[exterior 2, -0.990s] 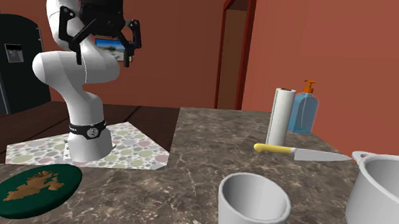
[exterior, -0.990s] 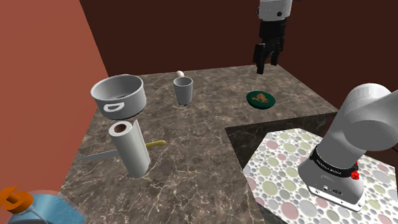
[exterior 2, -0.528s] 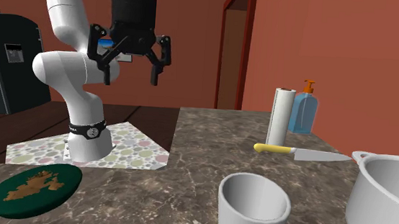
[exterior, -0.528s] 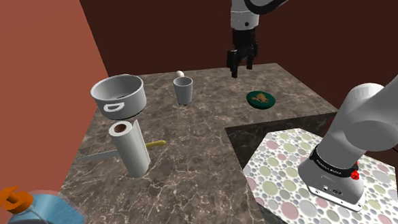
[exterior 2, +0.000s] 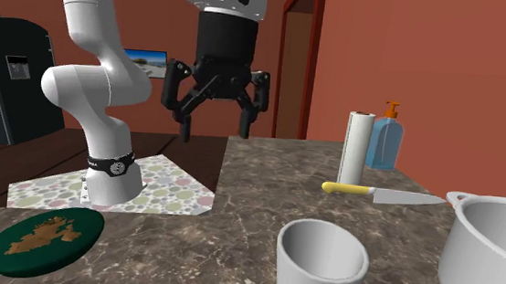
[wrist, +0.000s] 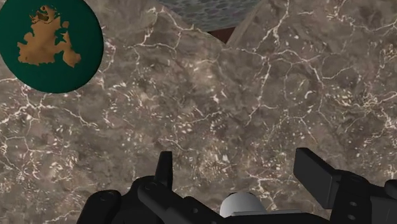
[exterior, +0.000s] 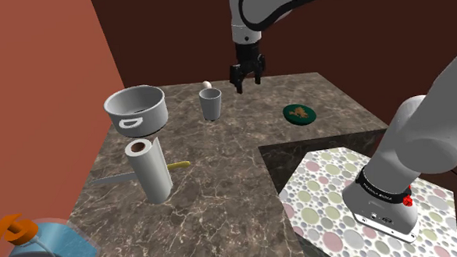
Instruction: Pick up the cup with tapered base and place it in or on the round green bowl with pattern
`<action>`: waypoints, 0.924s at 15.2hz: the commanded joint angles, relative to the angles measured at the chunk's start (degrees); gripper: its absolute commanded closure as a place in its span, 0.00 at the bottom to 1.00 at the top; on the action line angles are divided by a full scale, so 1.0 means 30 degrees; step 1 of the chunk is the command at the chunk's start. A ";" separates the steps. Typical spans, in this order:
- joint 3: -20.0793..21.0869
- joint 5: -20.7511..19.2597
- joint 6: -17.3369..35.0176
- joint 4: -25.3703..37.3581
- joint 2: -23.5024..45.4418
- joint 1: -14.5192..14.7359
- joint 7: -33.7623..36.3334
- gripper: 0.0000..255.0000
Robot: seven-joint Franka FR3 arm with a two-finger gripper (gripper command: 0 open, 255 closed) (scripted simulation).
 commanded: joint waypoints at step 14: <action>0.0473 -0.1134 -0.0336 1.2307 1.1579 0.1054 0.2205 0.00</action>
